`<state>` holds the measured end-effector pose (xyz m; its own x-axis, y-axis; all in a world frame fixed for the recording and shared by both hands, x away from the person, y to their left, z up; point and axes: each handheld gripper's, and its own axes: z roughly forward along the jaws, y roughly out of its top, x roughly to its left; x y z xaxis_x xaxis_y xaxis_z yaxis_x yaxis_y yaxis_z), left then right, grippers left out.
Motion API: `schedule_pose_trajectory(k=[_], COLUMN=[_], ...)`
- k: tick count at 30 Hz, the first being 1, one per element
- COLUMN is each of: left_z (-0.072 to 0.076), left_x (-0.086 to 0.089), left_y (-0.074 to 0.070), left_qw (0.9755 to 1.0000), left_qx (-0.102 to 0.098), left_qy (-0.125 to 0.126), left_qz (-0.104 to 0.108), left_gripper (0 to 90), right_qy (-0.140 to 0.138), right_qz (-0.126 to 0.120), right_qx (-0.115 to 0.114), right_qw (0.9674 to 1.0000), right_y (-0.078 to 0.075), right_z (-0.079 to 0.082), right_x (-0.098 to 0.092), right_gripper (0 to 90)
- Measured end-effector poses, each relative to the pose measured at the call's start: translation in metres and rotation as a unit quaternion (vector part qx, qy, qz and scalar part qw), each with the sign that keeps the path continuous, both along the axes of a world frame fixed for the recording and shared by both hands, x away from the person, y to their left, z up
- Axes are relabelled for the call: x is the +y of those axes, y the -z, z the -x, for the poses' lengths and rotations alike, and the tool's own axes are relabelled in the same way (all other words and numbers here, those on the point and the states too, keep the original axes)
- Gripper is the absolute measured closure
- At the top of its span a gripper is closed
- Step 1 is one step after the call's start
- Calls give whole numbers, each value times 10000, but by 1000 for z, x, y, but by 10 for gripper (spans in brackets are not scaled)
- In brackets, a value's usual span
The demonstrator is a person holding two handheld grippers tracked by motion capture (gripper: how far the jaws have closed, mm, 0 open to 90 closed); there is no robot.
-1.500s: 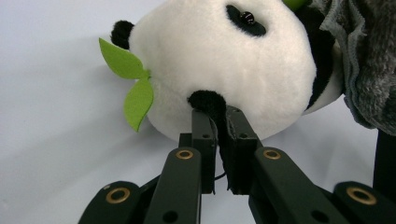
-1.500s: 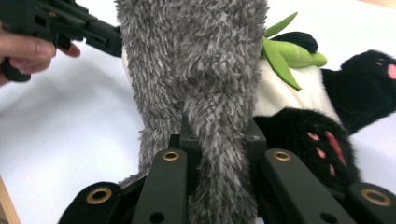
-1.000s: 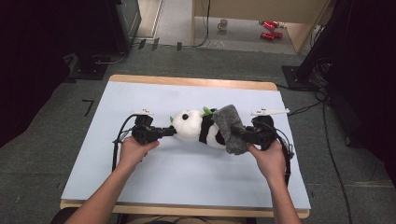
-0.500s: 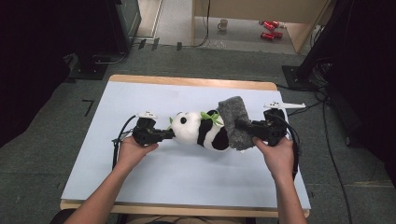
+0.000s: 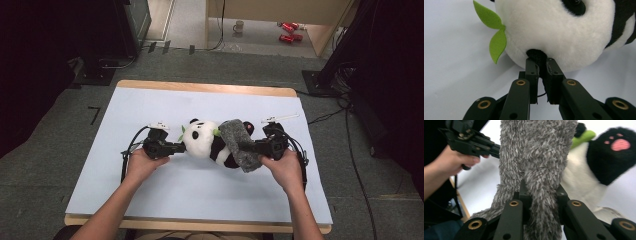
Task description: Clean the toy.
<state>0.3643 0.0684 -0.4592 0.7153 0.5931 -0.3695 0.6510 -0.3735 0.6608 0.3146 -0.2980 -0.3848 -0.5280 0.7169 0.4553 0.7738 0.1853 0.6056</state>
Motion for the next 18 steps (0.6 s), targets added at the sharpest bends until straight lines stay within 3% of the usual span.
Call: schedule_pose_trajectory(k=[6,8,9,10,13,18], left_z=[0,0,-1,-1,-1,-2], left_x=[0,0,0,0,0,1], left_y=[0,1,2,1,1,2], left_qw=[10000,9999,9999,9999,10000,9999], left_qx=[32,51,72,86,63,90], left_qy=[9,-6,5,-15,-32,-30], left_qz=[-41,-120,-105,-96,-58,-57], left_gripper=[829,830,830,829,830,830], right_qy=[130,378,485,497,574,595], right_qz=[70,431,761,841,229,-94], right_qx=[104,56,128,264,507,347], right_qw=[9998,9983,9958,9949,9968,9976], right_y=[2,4,8,14,24,12], right_z=[-1,-2,-3,-5,-9,-6], right_x=[-5,-10,-12,-15,-29,-33], right_gripper=[783,789,790,790,790,789])
